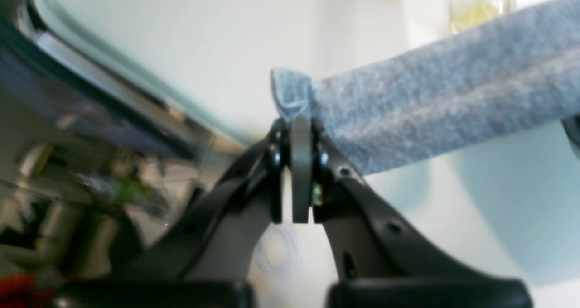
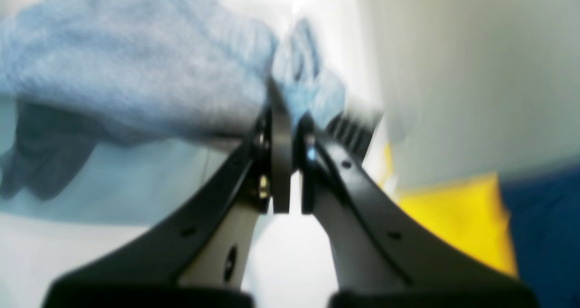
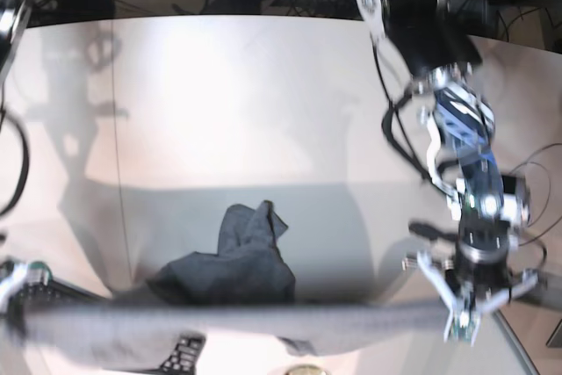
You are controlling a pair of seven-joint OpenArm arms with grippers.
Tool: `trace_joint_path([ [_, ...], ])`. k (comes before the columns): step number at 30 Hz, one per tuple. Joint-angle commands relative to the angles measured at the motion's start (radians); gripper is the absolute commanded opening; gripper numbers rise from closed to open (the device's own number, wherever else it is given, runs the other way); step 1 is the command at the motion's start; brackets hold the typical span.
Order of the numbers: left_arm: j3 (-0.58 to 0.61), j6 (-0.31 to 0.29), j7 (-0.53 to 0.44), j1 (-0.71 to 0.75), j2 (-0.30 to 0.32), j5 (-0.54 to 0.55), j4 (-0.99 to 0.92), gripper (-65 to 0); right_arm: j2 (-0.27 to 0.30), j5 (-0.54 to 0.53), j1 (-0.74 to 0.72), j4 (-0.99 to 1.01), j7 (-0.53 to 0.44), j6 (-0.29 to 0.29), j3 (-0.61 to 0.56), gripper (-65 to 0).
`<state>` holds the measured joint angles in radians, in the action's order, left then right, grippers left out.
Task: Layout the t-shirt on the table in an organized manner, then fold the t-shirt properly
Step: 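Raise the shirt high with both grippers and lay it flat, then hold the shirt edge with both grippers, adjusting the grip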
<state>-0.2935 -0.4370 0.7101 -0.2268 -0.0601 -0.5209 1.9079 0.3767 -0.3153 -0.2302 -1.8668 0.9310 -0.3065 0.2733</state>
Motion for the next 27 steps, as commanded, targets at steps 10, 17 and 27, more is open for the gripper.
trace_joint_path([
  [10,-0.175,0.011,-0.027,0.379,0.027,0.299,-0.040,-65.0,-0.219,-0.003,0.453,0.163,-0.224,0.000,0.040,-64.8],
  [17,-0.240,0.013,-0.251,0.447,0.022,0.310,-0.284,-65.0,-0.219,-0.008,0.496,0.296,-0.274,0.000,0.050,-64.8],
  [27,-0.273,0.013,-0.267,0.449,0.021,0.313,-0.364,-65.0,-0.299,-0.008,0.513,0.295,-0.227,0.007,0.099,-30.3],
])
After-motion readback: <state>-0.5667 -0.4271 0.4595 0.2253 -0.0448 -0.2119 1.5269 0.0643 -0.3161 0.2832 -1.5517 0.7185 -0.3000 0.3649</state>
